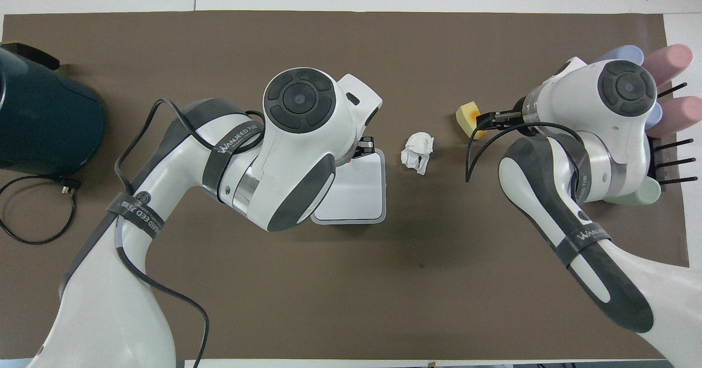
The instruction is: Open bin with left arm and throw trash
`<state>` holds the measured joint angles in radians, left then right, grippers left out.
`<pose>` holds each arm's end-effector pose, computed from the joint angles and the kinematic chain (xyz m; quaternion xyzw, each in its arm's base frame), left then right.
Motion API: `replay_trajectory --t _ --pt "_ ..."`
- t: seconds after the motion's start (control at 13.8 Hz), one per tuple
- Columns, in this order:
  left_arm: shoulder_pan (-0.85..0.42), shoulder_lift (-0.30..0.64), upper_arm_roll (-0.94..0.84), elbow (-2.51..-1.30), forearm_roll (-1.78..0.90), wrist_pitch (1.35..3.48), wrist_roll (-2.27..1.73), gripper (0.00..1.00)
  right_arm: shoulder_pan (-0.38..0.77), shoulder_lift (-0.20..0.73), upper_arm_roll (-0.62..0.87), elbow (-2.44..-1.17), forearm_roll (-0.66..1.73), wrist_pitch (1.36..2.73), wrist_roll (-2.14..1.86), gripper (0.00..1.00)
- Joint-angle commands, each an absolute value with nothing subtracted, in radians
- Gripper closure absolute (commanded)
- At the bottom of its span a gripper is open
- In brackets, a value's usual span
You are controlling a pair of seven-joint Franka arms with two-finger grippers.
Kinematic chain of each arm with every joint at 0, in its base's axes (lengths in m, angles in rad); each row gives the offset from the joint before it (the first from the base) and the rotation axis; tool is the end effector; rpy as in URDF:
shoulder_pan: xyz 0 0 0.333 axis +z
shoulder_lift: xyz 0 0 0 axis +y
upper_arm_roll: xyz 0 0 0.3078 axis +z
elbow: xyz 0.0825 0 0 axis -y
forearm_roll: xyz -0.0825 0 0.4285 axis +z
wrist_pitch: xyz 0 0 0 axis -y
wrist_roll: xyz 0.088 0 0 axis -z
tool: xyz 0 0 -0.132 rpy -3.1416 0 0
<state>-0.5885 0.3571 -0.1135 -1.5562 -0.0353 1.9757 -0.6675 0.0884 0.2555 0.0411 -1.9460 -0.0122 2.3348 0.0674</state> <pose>0.5468 -0.4562 0.4017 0.9988 -0.0066 0.0021 0.0484 0.6517 0.0839 0.3049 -0.9972 -0.0339 -0.0664 0.0070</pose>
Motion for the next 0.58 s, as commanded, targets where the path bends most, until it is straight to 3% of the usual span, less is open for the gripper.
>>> replay_trajectory --t 0.0,0.15,0.22,0.29,0.36,0.44,0.51 --pt "-0.620 0.328 -0.097 -1.634 -0.044 2.031 -0.673 1.00 0.100 0.343 0.041 -1.948 0.006 2.455 -0.021 0.00" --pt "-0.624 0.328 -0.097 -1.649 -0.044 2.048 -0.673 1.00 0.136 0.386 0.041 -1.948 0.006 2.535 -0.015 0.00" --pt "-0.624 0.330 -0.097 -1.652 -0.044 2.055 -0.675 1.00 0.144 0.390 0.041 -1.950 0.006 2.537 -0.014 0.05" --pt "-0.624 0.330 -0.097 -1.661 -0.044 2.068 -0.673 1.00 0.144 0.388 0.041 -1.951 0.006 2.534 -0.017 0.25" --pt "-0.626 0.328 -0.097 -1.675 -0.044 2.080 -0.673 1.00 0.144 0.387 0.041 -1.959 0.005 2.540 -0.023 0.78" --pt "-0.626 0.328 -0.097 -1.686 -0.044 2.091 -0.673 1.00 0.146 0.387 0.041 -1.960 0.005 2.542 -0.017 1.00" --pt "-0.626 0.330 -0.097 -1.693 -0.043 2.103 -0.672 1.00 0.147 0.387 0.041 -1.957 0.005 2.542 -0.012 1.00"
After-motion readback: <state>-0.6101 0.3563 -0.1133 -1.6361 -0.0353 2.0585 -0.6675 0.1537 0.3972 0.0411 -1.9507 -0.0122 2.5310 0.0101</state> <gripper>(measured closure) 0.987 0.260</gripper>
